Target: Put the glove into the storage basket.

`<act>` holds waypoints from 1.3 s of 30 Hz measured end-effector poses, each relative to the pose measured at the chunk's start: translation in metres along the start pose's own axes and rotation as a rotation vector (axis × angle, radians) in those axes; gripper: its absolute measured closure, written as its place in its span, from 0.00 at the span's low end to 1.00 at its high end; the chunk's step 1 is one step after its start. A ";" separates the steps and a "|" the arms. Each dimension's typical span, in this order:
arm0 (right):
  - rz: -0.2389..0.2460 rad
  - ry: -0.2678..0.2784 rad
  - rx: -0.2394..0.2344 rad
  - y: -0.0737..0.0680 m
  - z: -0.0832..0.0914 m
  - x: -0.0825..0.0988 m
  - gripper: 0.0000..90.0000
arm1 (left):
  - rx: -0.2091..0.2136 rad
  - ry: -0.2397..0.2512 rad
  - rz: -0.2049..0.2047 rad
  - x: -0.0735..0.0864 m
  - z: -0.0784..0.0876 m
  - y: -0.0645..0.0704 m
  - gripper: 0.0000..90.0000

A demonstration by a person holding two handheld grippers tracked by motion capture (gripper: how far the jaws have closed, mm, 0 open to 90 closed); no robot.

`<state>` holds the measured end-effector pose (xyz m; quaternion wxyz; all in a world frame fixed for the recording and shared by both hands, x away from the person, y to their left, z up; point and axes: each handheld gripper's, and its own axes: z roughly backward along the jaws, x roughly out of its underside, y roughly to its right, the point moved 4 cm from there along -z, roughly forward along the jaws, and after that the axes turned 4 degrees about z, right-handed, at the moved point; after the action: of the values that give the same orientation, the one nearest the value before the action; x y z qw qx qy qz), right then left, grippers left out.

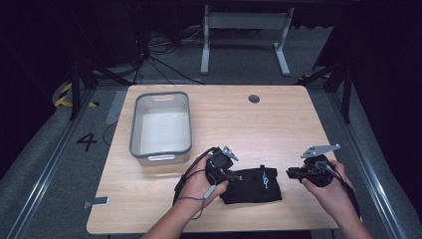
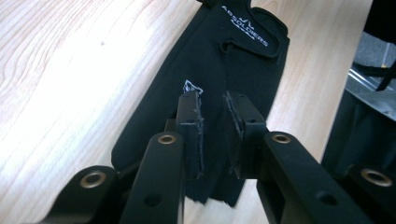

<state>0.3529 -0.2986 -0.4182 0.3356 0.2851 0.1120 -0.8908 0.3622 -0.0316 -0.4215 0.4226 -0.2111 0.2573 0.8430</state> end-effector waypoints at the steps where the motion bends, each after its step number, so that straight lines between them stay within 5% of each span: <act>1: 0.000 0.000 0.000 0.000 0.000 0.000 0.91 | 0.000 0.000 0.000 0.000 0.000 0.000 0.81; 9: -0.034 -0.001 0.009 0.012 0.002 0.013 0.91 | 0.064 -0.003 -0.043 -0.013 -0.016 -0.002 0.81; 16: -0.030 -0.005 0.007 0.010 0.002 0.016 0.91 | 0.041 0.016 -0.103 -0.024 -0.025 0.008 0.89; 24: -0.033 -0.012 0.003 0.009 0.002 0.020 0.90 | 0.037 -0.008 -0.122 -0.026 -0.047 0.005 0.88; 33: -0.011 -0.018 -0.012 0.004 0.000 0.021 0.89 | 0.036 -0.074 -0.139 -0.020 -0.068 0.004 0.83; 39: -0.015 -0.013 -0.011 0.005 0.002 0.022 0.87 | 0.030 -0.067 -0.179 -0.019 -0.069 0.008 0.76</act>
<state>0.3419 -0.3144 -0.4295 0.3313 0.2765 0.1170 -0.8945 0.3762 -0.0894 -0.4619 0.5077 -0.1984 0.2359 0.8045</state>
